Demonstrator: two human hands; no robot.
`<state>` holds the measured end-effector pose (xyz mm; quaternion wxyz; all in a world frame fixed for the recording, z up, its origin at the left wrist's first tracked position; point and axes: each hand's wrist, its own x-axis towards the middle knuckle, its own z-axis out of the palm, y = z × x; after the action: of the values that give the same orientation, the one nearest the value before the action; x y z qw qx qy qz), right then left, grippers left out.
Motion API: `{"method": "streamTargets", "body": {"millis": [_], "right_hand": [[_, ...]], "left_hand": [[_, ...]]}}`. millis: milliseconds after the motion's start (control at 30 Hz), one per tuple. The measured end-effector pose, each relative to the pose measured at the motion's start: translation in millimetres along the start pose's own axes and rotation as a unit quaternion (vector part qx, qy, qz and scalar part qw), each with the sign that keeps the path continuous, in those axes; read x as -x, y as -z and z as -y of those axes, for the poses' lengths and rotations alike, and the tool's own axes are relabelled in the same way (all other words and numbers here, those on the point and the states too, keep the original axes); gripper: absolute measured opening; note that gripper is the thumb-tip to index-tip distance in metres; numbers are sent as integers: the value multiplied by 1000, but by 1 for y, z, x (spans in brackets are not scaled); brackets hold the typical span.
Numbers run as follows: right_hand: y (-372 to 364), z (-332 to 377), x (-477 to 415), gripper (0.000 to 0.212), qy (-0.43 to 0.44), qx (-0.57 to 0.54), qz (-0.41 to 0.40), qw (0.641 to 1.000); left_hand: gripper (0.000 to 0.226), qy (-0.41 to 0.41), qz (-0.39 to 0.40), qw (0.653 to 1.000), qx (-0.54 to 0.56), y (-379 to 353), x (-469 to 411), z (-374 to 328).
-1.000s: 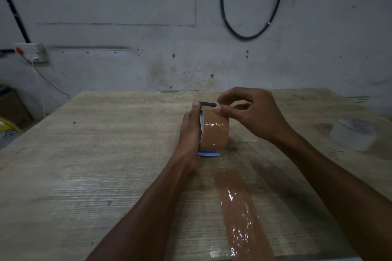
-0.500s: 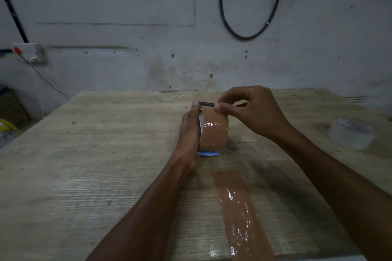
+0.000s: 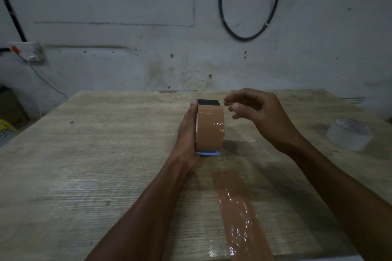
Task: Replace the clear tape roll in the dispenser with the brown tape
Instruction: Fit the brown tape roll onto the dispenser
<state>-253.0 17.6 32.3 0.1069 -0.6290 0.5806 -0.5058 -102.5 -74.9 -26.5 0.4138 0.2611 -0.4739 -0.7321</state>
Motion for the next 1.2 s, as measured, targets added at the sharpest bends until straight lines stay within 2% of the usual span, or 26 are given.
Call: {"method": "streamTargets", "body": {"millis": [100,267,400,467,600,633,700,867,933,1033,1133,1200], "right_hand": [[-5,-1,18,21,-5,-32,12,999],[-40,3,46,30,-67,-100,-59,991],[-51,4,49,30,-95,-155,-135,974],[-50,4,47,30,-101,-153,-175,967],[-48,6,43,29,-97,-140,-233,957],[-48,6,43,29,-95,-137,-242,956],[-50,6,43,29,-89,-137,-246,955],[-56,9,53,27,-50,-136,-210,967],[-56,11,57,25,-25,-117,-170,978],[-50,14,66,15,87,-15,-119,989],[-34,14,71,19,154,16,-156,976],[-18,8,67,19,179,18,-172,968]], "left_hand": [[71,-20,5,1000,-1,-1,0,1],[76,-35,-44,998,-6,-4,2,1],[52,-55,-73,995,-37,-6,3,0],[52,-45,-64,996,-45,-10,3,-2],[43,-7,16,1000,8,-14,9,-7],[45,-4,27,1000,11,-14,10,-6],[69,-13,37,999,-3,-12,9,-3],[66,-49,40,997,-36,-9,7,-2],[61,-60,49,997,-22,-7,8,-3],[53,-57,75,996,1,1,11,-7],[76,-9,140,988,56,8,14,-10],[84,37,169,984,49,10,19,-14]]}}
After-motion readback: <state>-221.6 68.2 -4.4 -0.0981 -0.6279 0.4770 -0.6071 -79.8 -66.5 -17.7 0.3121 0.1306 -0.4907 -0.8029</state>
